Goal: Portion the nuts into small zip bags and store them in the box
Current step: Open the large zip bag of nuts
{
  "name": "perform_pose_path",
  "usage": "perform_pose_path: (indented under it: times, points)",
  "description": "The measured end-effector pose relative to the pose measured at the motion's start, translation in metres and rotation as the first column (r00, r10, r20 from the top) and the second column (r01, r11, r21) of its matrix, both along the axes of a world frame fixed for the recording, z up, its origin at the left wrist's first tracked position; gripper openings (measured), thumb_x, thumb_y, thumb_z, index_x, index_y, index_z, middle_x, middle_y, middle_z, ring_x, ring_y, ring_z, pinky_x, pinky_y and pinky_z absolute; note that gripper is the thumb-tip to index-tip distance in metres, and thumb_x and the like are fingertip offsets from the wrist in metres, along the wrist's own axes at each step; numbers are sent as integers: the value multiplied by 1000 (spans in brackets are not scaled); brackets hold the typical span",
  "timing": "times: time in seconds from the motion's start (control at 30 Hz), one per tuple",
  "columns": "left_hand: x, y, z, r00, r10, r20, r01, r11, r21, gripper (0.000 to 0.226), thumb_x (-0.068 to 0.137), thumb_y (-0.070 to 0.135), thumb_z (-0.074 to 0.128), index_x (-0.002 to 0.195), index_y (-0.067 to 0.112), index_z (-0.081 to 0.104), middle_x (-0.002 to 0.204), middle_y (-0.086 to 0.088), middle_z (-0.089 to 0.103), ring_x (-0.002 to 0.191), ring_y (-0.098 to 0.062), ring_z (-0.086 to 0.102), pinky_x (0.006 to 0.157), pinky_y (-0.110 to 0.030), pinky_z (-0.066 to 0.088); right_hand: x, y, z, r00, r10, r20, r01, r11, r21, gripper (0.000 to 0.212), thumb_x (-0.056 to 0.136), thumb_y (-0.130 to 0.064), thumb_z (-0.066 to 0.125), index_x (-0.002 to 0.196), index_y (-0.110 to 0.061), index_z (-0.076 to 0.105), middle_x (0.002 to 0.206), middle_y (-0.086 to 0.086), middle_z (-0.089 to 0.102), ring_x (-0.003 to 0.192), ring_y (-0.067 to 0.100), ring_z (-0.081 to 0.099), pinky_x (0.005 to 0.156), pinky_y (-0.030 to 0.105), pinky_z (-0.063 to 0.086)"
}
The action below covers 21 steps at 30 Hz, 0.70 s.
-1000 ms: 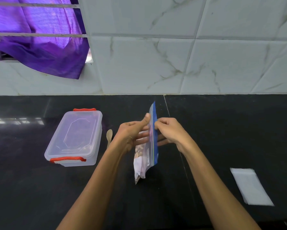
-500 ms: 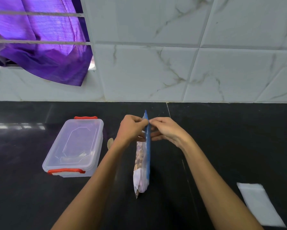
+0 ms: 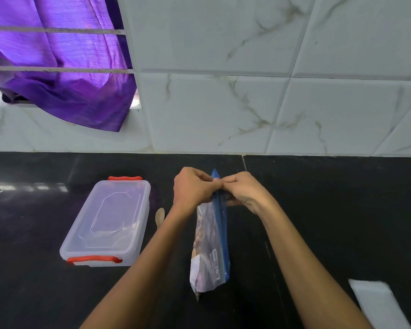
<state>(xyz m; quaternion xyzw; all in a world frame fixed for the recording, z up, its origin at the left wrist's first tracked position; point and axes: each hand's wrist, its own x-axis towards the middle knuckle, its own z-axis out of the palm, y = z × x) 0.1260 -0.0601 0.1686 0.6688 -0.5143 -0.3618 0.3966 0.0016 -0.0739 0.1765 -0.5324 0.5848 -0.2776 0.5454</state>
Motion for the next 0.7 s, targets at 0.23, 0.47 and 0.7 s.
perform_pose_path:
  times: [0.23,0.47,0.7]
  points:
    - [-1,1,0,995,82,-53,-80,996,39,9,72,16,81,71,10,75,64,-6,70,55,-12,67,56,-23,58,2,-1,4,988,13,-154,-25,997,-78,17,90,-3,56,89,3,72,83,14,71,68,19,71,57,20,58]
    - [-1,1,-4,995,71,-67,-71,997,10,5,75,16,79,75,12,76,67,-5,71,61,-13,70,60,-24,59,2,-6,2,957,-14,-289,-28,990,-141,16,90,-9,58,85,-2,72,79,14,73,68,21,72,69,28,60]
    - [2,0,-9,978,-24,-208,33,999,40,23,84,29,72,83,6,76,70,-12,71,60,-15,69,57,-25,58,-2,-6,3,902,116,-416,-209,960,-186,19,93,-13,56,86,-4,71,83,12,71,79,22,71,80,38,58]
